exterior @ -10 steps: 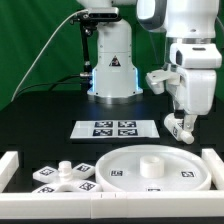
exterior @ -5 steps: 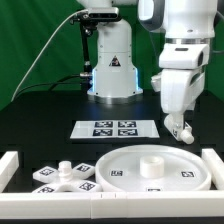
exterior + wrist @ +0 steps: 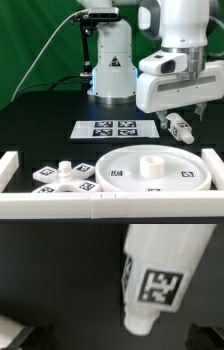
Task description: Assemble round table
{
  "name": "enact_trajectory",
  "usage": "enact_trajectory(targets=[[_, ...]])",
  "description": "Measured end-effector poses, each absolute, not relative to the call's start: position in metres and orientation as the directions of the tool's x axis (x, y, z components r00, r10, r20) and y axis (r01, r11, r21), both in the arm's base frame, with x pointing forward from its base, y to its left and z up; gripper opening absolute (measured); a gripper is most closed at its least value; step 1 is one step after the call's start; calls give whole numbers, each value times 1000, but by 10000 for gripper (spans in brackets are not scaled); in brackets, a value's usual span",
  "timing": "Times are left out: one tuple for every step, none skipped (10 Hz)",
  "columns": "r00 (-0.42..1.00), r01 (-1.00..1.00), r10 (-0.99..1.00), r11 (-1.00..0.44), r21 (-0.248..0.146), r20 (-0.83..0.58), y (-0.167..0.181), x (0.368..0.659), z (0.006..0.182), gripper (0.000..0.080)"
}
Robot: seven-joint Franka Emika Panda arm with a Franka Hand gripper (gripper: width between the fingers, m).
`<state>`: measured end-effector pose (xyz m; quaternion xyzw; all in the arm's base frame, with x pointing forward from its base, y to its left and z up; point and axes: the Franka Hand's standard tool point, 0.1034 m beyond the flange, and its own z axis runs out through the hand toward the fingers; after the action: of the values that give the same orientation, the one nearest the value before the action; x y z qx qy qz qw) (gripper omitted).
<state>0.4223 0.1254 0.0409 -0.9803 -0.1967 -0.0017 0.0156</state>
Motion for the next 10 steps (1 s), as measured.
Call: enact_trajectory(targets=[[926,378,378,-925,-30,11,126,423,41,649],[925,379,379,-925,-30,10,126,423,41,649],[925,380,380,-925,-31,7,126,421,39,649],[942,336,336,-941,-35,-3,132,410,30,649],[941,338,339,-941,-37,-22,136,400,22,649],[936,351,352,-936,-37,-18,135,404,24,604],[936,351,352,-935,-37,-19,135,404,24,604],[935,352,353,-935,-37,-21,136,403,23,425],[935,352,353,-935,-37,-20,136,403,23,425],[935,352,353,-935,-37,-20,136,403,23,307]])
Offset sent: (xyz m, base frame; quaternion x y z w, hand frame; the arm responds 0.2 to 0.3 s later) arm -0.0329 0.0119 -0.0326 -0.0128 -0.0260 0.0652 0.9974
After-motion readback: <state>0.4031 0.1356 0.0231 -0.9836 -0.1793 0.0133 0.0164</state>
